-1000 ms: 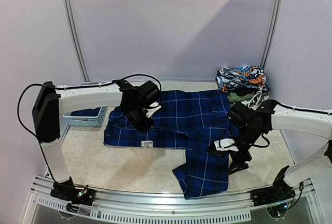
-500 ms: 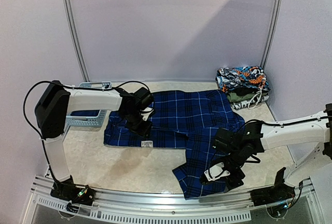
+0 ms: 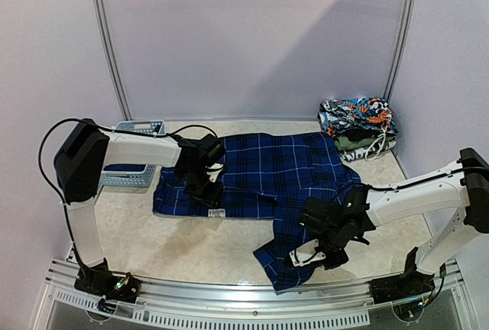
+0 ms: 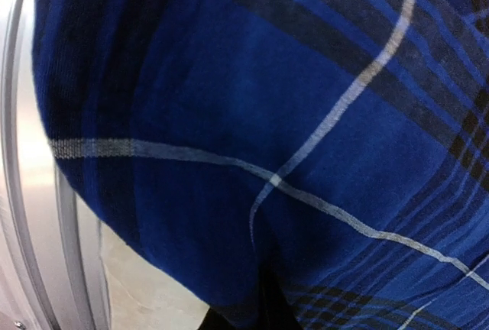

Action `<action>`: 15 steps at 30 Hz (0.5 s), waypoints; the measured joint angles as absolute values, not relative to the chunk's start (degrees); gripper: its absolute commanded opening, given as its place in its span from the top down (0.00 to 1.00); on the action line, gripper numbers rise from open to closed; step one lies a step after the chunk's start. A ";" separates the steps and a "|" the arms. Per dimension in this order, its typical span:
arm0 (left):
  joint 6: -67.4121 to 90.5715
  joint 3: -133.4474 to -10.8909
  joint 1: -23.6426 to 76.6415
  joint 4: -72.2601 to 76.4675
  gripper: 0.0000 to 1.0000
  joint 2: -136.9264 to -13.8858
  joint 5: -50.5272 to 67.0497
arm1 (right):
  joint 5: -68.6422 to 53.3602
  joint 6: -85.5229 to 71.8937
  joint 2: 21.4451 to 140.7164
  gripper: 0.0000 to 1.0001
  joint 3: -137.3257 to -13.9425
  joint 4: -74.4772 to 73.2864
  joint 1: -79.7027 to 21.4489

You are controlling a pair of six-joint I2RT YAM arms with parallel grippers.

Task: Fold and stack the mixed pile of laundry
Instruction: Fold the crumpled shirt at the center of the board.

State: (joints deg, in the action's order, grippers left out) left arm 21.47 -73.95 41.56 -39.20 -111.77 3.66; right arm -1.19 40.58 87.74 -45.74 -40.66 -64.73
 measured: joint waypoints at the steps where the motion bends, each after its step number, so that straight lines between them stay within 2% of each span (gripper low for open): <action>1: 21.47 -73.87 41.54 -39.11 0.61 -111.77 3.66 | -0.95 40.25 87.72 0.95 -45.95 -40.77 -64.07; 6: 21.30 -73.49 41.54 -38.85 0.61 -111.77 3.66 | 0.64 40.51 85.21 1.00 -49.17 -42.63 -58.67; 15: 21.21 -73.12 41.45 -38.57 0.61 -111.77 3.68 | 3.88 44.01 82.04 1.00 -61.39 -41.80 -42.57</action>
State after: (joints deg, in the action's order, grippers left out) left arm 21.21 -73.12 41.45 -38.57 -111.77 3.68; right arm 3.88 44.01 82.04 -61.39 -41.80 -42.57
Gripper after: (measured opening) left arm 0.394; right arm 0.017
